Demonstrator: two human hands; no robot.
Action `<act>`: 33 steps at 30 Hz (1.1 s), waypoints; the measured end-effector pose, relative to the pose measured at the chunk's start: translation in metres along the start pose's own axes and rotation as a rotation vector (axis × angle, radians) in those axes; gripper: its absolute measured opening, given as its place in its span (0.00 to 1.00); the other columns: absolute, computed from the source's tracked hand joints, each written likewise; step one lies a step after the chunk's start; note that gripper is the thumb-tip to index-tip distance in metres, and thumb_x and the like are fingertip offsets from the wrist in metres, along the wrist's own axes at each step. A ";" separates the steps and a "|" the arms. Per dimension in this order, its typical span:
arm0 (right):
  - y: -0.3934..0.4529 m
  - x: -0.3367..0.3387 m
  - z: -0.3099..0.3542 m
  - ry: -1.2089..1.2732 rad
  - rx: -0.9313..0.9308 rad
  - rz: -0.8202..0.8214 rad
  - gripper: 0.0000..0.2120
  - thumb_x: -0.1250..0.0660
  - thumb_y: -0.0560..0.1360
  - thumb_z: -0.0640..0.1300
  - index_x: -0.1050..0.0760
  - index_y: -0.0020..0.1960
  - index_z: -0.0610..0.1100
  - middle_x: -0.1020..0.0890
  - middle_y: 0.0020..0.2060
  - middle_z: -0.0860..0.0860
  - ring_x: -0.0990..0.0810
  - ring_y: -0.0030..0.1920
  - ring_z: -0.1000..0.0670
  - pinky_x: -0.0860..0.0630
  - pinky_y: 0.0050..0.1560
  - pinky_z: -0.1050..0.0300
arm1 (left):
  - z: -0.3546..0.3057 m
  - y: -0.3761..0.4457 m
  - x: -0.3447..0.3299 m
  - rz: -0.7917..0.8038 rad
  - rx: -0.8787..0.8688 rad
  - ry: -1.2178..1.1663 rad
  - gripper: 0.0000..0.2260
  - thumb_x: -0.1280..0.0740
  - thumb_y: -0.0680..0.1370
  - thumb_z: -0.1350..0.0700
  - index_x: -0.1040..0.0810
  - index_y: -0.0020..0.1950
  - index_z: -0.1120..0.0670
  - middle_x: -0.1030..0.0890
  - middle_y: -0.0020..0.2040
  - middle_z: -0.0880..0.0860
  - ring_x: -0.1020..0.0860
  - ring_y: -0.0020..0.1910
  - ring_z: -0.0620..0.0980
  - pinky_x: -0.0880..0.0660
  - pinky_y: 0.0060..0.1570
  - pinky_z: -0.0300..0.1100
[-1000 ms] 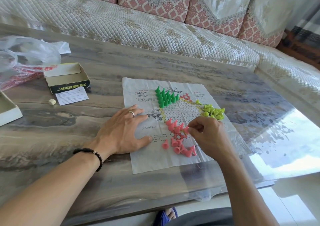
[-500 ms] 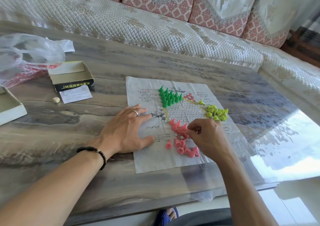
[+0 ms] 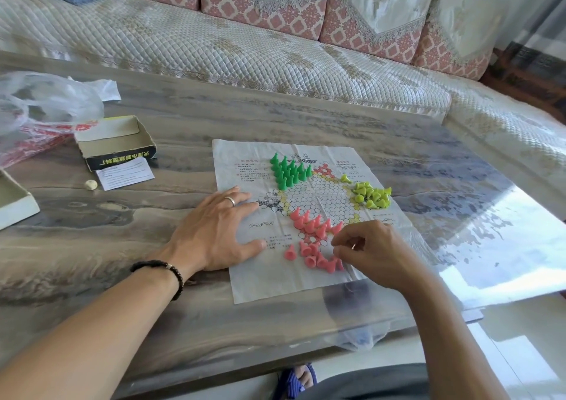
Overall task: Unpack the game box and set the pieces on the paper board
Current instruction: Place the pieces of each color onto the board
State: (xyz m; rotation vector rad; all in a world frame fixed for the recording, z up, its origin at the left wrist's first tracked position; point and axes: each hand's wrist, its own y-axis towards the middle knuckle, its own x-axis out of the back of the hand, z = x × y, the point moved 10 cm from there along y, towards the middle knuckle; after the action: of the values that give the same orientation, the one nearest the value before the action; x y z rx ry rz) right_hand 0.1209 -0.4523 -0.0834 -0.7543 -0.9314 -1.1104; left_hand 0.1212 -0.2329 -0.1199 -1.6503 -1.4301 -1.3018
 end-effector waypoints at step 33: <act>0.009 0.001 0.000 -0.052 -0.040 -0.132 0.04 0.30 0.72 0.41 0.20 0.46 0.46 0.20 0.32 0.54 0.22 0.35 0.54 0.25 0.36 0.58 | 0.001 0.000 0.000 -0.017 -0.008 -0.007 0.44 0.48 0.63 0.28 0.32 0.73 0.50 0.35 0.74 0.48 0.44 0.76 0.46 0.48 0.74 0.42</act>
State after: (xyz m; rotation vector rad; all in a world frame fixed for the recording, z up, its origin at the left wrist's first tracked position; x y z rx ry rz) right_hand 0.1299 -0.4503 -0.0827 -0.7662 -1.0171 -1.2330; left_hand 0.1215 -0.2326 -0.1204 -1.6524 -1.4475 -1.3138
